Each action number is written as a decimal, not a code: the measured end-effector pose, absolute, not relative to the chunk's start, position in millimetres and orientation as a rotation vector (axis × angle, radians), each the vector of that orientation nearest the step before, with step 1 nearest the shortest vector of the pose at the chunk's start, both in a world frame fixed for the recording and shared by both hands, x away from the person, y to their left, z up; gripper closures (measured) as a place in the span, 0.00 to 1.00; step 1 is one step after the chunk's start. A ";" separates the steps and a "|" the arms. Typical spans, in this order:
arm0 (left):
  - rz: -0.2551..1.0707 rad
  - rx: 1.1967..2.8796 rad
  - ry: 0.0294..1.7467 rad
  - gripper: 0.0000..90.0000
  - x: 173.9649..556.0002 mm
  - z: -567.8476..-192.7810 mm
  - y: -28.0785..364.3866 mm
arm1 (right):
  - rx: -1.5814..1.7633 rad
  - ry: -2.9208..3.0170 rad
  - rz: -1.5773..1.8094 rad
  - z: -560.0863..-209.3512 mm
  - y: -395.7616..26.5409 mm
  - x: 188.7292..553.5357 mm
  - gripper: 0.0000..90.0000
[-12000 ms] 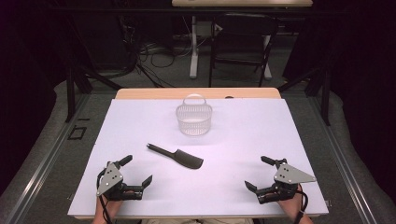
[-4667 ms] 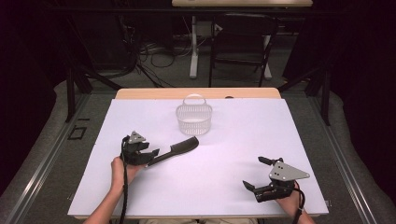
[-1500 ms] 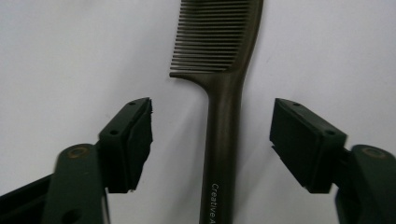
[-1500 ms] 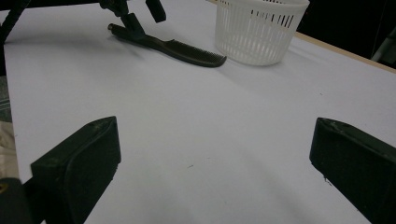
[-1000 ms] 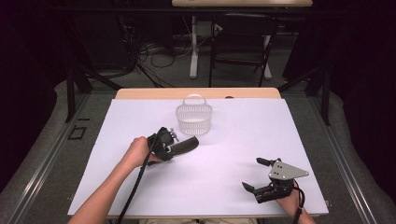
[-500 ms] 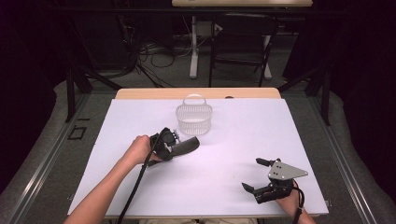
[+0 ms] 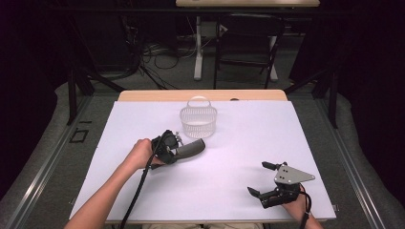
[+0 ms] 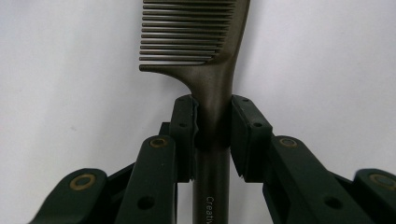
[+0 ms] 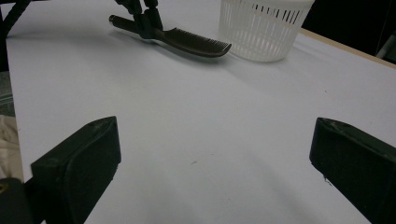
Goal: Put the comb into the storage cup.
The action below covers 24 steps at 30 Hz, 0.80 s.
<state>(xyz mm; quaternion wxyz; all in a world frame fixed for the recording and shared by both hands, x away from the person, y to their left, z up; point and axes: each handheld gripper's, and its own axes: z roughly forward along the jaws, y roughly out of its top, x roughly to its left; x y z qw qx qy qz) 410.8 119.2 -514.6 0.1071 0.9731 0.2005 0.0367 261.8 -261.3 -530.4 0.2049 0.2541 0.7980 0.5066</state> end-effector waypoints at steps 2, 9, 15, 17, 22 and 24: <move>0.116 2.850 0.588 0.80 408.7 -513.6 119.8 | 0.716 2.225 1.412 -530.7 -261.2 262.0 0.02; 0.112 2.776 0.605 0.80 401.2 -508.3 123.3 | 0.718 2.222 1.408 -530.6 -261.4 262.0 0.02; 0.127 2.726 0.613 0.80 396.0 -504.5 126.2 | 0.719 2.222 1.407 -530.7 -261.7 262.2 0.02; 0.131 2.715 0.616 0.80 395.0 -503.9 127.5 | 0.717 2.223 1.407 -530.6 -261.7 262.2 0.02; 0.136 2.672 0.631 0.80 391.6 -505.0 131.1 | 0.718 2.220 1.410 -530.9 -261.6 262.5 0.02; 0.138 2.653 0.637 0.80 390.1 -505.1 133.0 | 0.719 2.221 1.408 -530.8 -261.7 262.5 0.02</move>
